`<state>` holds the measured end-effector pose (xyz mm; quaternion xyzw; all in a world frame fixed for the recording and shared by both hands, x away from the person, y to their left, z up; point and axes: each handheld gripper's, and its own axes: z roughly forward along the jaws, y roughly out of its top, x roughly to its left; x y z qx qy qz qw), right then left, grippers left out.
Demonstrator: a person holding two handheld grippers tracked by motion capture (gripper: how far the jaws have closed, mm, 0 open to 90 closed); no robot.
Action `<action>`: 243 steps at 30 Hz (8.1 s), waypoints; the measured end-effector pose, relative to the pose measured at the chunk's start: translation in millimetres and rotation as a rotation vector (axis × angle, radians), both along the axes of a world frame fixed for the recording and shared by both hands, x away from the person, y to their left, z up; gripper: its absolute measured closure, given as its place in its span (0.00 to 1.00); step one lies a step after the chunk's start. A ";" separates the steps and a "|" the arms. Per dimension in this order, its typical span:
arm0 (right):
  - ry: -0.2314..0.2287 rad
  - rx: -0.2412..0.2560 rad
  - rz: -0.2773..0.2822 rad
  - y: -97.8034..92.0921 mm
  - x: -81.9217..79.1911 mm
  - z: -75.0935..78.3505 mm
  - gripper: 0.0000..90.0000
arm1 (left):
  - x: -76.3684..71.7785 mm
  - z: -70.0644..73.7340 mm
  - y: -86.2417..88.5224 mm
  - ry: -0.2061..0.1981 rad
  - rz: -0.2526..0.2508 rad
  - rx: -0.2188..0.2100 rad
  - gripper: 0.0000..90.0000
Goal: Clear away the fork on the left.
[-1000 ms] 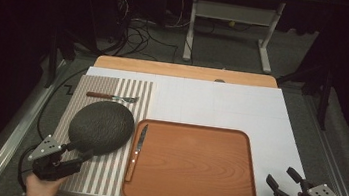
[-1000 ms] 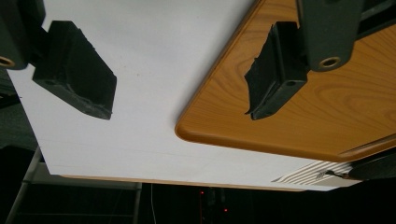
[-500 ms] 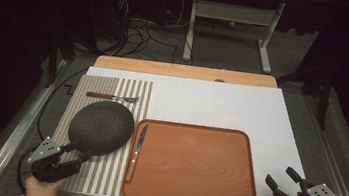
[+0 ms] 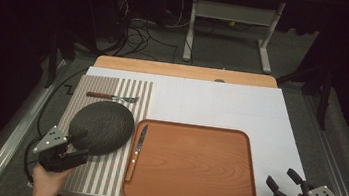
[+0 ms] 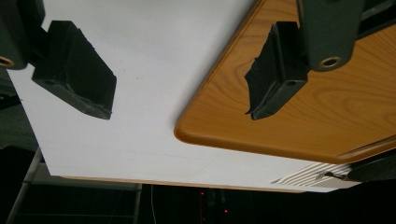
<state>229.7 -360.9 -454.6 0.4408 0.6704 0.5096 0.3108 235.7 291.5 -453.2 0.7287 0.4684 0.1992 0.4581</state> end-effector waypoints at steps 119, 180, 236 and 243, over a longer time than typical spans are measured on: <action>0.016 0.002 0.005 -0.2 -3.1 -1.2 0.27 | 132.0 43.6 -51.6 -0.011 -0.093 0.087 0.41; 0.027 -0.011 0.008 2.8 -2.6 -1.3 0.27 | 199.3 44.0 -33.5 0.141 -0.009 0.186 0.41; 0.050 -0.025 -0.040 4.6 -1.6 -1.7 0.28 | 286.7 15.0 -10.6 0.464 -0.005 0.338 0.41; 0.040 -0.030 -0.039 4.8 -1.4 -1.6 0.28 | 290.4 9.5 -8.2 0.483 0.000 0.345 0.42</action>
